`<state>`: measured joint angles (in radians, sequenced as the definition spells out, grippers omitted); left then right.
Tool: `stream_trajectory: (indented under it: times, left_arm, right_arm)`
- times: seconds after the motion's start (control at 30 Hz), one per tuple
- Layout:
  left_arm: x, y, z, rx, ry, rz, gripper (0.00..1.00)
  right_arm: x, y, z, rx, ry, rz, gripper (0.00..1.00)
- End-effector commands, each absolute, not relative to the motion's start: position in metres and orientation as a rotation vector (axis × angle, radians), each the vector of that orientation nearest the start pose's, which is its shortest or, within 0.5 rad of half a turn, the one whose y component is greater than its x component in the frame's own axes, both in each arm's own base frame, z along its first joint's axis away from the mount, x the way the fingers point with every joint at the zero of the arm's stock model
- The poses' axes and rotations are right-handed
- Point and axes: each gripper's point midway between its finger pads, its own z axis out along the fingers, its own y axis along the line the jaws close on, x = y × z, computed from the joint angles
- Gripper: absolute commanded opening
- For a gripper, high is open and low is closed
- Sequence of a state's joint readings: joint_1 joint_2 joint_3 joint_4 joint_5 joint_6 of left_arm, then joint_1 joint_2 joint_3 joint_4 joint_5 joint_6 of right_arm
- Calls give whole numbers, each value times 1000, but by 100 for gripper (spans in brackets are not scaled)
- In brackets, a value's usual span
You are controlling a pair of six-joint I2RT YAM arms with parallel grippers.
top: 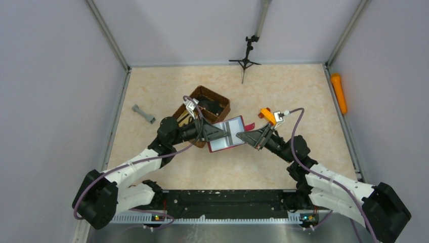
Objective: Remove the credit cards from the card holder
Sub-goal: Remove the credit card from the card holder.
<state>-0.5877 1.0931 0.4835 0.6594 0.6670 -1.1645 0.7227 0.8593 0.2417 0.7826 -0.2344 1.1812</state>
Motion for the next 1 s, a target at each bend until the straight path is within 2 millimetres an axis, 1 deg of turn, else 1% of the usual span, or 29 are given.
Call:
stream_trajectory:
  times: [0.0, 0.07, 0.13, 0.2, 0.27, 0.33, 0.4, 0.43, 0.57, 0.6, 0.63, 0.7, 0.8, 0.87, 0.9, 0.97]
  left_arm:
    - [195, -300, 244, 121, 1966, -1791, 36]
    - [197, -300, 237, 113, 2000, -1771, 37]
    - [197, -301, 235, 115, 2000, -1772, 37]
    - [196, -301, 237, 122, 1990, -1783, 37]
    - [193, -301, 246, 132, 1933, -1830, 33]
    - [191, -300, 258, 124, 1837, -1893, 29]
    - [190, -298, 269, 107, 1764, -1947, 21]
    - [189, -298, 273, 112, 1743, -1969, 18]
    - [185, -299, 282, 138, 1690, -2028, 4]
    - [185, -299, 282, 141, 1687, -2033, 1]
    - [185, -299, 281, 141, 1691, -2033, 0]
    - [186, -299, 277, 137, 1703, -2025, 0]
    - [188, -297, 271, 128, 1726, -2001, 0]
    - [189, -296, 267, 127, 1752, -1974, 0]
    - [190, -297, 263, 126, 1777, -1955, 0]
    - [191, -297, 257, 133, 1826, -1917, 0]
  right_arm:
    - [167, 269, 292, 14, 1473, 1788, 0]
    - [167, 270, 293, 8, 1469, 1790, 0]
    - [167, 270, 292, 6, 1470, 1790, 0]
    - [166, 271, 291, 0, 1467, 1799, 0]
    - [166, 273, 290, -1, 1476, 1808, 0]
    - [166, 276, 288, -2, 1493, 1818, 2]
    - [167, 278, 287, 3, 1505, 1830, 8]
    - [168, 279, 285, 7, 1512, 1835, 10]
    - [168, 282, 279, 18, 1539, 1849, 10]
    - [168, 281, 278, 22, 1538, 1851, 10]
    - [168, 281, 277, 23, 1537, 1854, 13]
    - [168, 281, 278, 25, 1532, 1852, 19]
    - [170, 279, 277, 32, 1535, 1828, 32]
    - [173, 277, 275, 51, 1542, 1801, 42]
    - [175, 275, 275, 58, 1544, 1786, 44]
    - [177, 273, 274, 71, 1543, 1765, 40]
